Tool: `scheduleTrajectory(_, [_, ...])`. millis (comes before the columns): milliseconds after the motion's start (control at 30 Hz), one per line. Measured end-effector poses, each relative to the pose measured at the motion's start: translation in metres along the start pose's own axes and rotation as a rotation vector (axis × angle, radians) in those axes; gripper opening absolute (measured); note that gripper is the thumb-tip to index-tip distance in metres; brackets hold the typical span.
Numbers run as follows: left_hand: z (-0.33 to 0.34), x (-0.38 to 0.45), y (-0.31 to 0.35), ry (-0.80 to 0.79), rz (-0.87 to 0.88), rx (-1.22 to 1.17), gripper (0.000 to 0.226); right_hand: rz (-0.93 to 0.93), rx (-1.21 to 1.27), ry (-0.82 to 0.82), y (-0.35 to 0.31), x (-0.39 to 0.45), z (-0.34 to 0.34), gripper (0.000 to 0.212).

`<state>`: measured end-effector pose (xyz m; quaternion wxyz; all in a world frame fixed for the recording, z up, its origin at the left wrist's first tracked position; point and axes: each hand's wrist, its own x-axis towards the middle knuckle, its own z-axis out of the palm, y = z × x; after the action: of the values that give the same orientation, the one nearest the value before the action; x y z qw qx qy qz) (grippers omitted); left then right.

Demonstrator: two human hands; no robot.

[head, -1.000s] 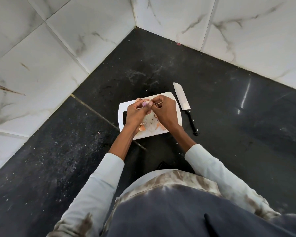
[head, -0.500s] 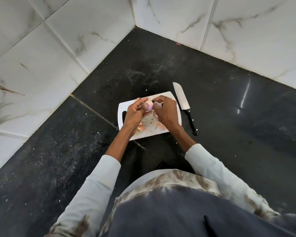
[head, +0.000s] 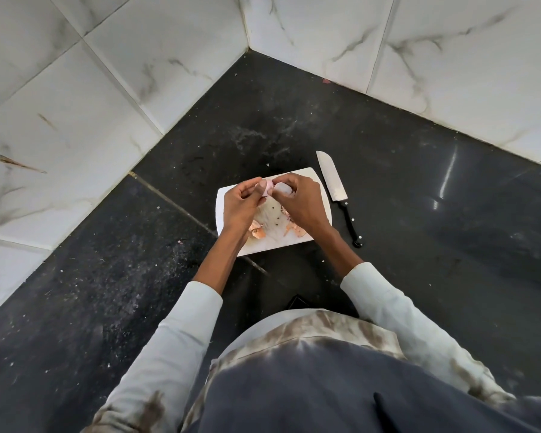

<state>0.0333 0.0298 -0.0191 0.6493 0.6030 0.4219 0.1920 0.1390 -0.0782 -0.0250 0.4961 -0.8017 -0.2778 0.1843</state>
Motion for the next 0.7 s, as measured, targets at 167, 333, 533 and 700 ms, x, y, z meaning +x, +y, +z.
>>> scheduleTrajectory(167, [-0.005, -0.002, 0.001, -0.043, 0.05, 0.051, 0.033, -0.012, 0.006, 0.016, -0.003, 0.001, 0.0, 0.023])
scheduleTrajectory(333, [-0.007, -0.002, 0.001, -0.078, 0.023, 0.017, 0.029, -0.02, 0.01, 0.011, -0.003, -0.003, -0.004, 0.019])
scheduleTrajectory(533, [-0.005, -0.001, -0.001, -0.098, 0.036, 0.094, 0.027, 0.002, -0.008, 0.044, -0.01, -0.008, 0.002, 0.025])
scheduleTrajectory(700, [-0.003, -0.001, -0.007, -0.202, -0.057, 0.016, 0.034, 0.08, -0.002, 0.111, 0.001, 0.0, -0.006, 0.014])
